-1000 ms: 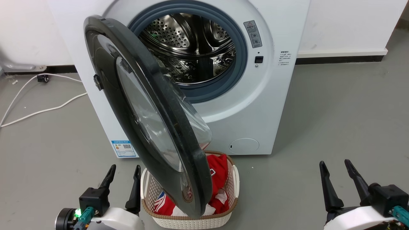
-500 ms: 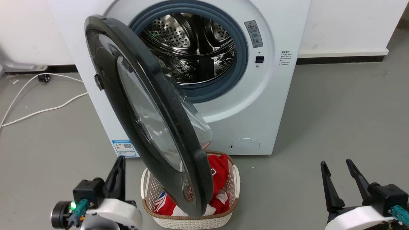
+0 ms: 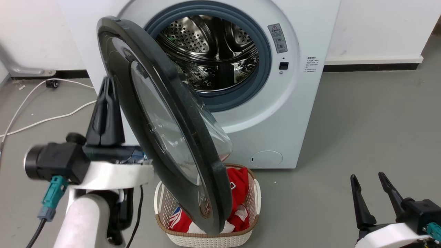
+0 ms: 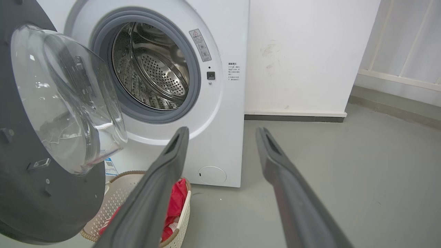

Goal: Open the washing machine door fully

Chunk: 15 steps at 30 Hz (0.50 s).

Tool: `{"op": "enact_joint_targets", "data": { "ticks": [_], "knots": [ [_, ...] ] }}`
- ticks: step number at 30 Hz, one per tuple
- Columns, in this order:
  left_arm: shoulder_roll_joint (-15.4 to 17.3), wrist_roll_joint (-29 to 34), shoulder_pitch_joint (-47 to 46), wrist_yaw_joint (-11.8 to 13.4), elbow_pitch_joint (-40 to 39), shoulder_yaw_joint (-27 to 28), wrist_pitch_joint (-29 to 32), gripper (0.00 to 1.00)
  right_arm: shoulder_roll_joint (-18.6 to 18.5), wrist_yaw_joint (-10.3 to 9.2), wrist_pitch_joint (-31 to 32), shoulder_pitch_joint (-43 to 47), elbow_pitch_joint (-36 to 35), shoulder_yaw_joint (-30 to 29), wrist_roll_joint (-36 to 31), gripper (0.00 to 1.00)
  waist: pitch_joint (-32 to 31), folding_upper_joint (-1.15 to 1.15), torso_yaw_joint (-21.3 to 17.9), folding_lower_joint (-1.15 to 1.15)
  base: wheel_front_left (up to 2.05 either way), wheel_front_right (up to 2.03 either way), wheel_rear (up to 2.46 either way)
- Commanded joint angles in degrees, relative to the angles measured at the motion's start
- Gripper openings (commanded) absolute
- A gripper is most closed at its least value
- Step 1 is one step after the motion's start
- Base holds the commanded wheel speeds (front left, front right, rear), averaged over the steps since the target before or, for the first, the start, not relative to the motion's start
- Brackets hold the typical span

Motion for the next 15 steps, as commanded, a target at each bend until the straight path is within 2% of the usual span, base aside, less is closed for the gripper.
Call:
{"op": "enact_joint_targets", "data": {
  "ticks": [1, 7, 15],
  "knots": [
    [-0.3, 0.3, -1.2, 0.2, -1.2, -0.4, 0.1, 0.00, -0.1, -0.01, 0.0, 0.5, -0.2, -0.1, -0.3, 1.00, 0.0, 0.00, 0.0, -0.01, 0.00, 0.00, 0.00],
    [-1.7, 1.4, -6.1, -0.5, -9.3, -4.2, 2.7, 0.00, 0.0, -0.01, 0.3, 0.6, -0.5, -0.3, -0.5, 1.00, 0.0, 0.00, -0.3, -0.01, 0.00, 0.00, 0.00],
    [-5.1, -2.3, -5.2, -3.9, -12.9, -15.0, 10.4, 0.00, 0.4, -0.01, 0.3, 0.8, -0.6, -0.6, -0.7, 1.00, 0.2, 0.00, -0.6, -0.01, 0.00, 0.00, 0.00]
  ]
}}
